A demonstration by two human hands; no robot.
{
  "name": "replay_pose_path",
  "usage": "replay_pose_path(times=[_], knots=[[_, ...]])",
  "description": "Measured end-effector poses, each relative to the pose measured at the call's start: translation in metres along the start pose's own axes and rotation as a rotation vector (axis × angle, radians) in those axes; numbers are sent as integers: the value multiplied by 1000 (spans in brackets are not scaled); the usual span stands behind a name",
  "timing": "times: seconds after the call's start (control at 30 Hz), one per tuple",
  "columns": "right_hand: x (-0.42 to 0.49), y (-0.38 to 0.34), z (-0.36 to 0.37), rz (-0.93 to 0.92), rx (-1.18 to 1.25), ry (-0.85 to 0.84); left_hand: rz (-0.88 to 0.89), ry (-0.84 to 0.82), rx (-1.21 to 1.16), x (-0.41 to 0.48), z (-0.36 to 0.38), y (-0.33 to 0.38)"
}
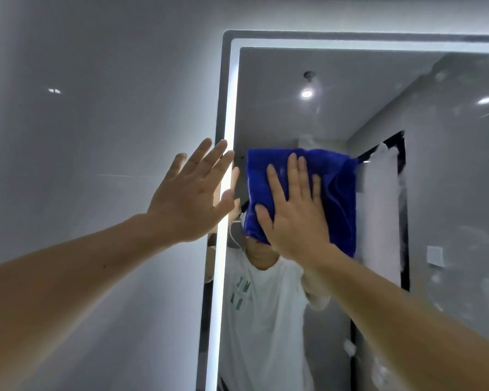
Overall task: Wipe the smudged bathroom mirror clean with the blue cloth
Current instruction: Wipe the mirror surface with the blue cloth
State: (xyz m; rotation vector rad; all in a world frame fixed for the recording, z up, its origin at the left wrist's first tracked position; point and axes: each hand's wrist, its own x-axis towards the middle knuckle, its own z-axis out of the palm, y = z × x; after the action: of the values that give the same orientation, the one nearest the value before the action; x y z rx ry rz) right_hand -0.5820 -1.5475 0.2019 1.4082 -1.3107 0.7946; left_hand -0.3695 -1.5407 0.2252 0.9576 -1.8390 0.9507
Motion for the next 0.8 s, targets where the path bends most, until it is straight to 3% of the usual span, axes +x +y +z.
replay_pose_path(times=[0.27,0.47,0.63,0.8], knots=[[-110,-15,29,-190,-11,-114,3,12,4,5,-2,1],[-86,20,21,-419,-68,-152,2,46,-24,20,-6,1],[10,49,-6,-175,-72,-28,-30,46,-32,43,-6,0],[99,73,-23,-5,-62,-14,-29,77,-2,53,-6,-1]])
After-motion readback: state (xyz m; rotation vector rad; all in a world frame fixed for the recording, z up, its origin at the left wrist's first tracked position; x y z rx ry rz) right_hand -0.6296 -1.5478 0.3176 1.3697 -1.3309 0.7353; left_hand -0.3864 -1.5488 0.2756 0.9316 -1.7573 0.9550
